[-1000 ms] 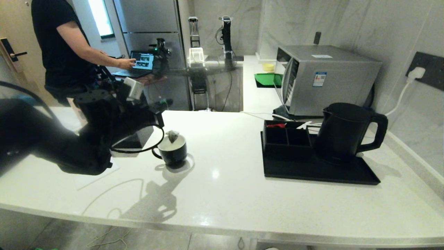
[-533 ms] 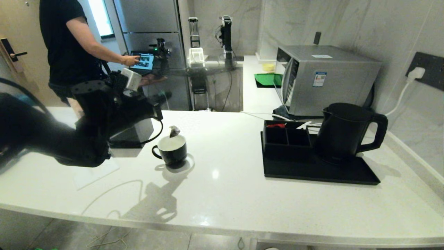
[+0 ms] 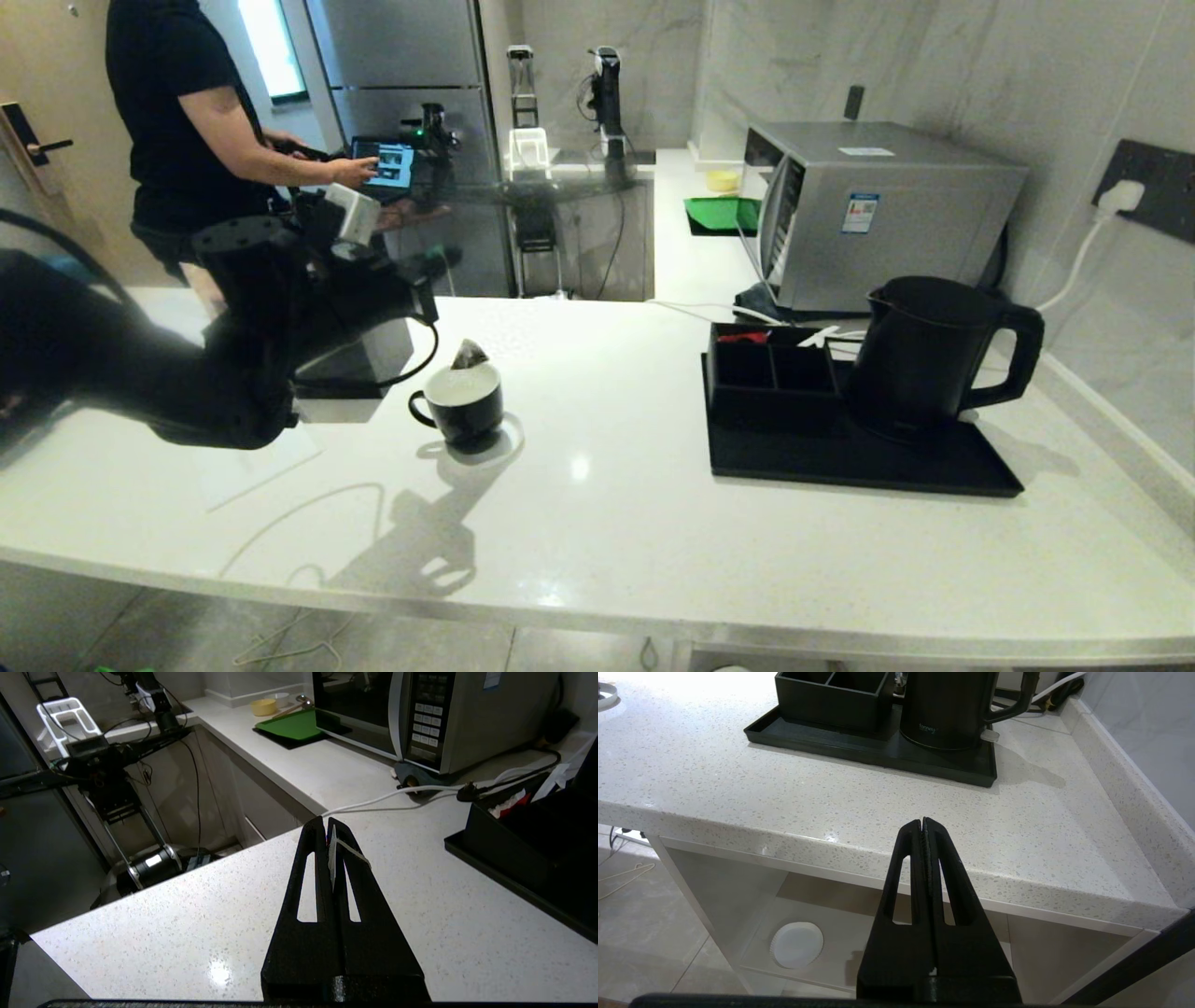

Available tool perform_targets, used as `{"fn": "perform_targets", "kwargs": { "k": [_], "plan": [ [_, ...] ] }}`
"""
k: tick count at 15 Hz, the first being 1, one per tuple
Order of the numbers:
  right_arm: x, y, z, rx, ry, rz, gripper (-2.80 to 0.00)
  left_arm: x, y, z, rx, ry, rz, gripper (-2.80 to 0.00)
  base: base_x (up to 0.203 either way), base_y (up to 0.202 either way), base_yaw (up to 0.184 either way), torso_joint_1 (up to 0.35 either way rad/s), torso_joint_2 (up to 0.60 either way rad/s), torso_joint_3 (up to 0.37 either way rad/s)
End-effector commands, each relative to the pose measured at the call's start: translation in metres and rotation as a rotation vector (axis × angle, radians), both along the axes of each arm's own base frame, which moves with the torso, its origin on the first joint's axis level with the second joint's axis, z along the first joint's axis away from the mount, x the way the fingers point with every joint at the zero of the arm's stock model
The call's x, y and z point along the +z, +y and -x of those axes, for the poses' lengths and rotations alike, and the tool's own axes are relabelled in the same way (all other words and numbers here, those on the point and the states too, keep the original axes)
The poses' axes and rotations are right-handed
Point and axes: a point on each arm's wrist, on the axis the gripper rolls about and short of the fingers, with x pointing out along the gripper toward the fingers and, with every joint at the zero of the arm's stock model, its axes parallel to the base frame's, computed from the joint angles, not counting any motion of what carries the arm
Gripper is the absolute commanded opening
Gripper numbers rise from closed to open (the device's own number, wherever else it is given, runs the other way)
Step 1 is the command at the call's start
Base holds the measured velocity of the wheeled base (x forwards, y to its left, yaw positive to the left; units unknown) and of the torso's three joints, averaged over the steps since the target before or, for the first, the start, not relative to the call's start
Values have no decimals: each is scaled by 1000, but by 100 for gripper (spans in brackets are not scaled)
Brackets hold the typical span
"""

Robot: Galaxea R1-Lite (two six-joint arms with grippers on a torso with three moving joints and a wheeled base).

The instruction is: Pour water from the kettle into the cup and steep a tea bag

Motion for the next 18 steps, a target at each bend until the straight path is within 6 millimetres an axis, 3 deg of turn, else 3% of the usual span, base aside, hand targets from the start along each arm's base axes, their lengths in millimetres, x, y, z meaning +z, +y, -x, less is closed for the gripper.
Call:
{"fn": "perform_targets", "kwargs": {
  "k": [1,18],
  "plan": [
    [0,0,0,1,0,1,-280,-7,0,0,-3,15,-2,-280,0,0,0,0,0,0],
    [0,0,0,1,0,0,-280,-73,-6,-4,-12,100,-34,-280,0,0,0,0,0,0]
  ]
}}
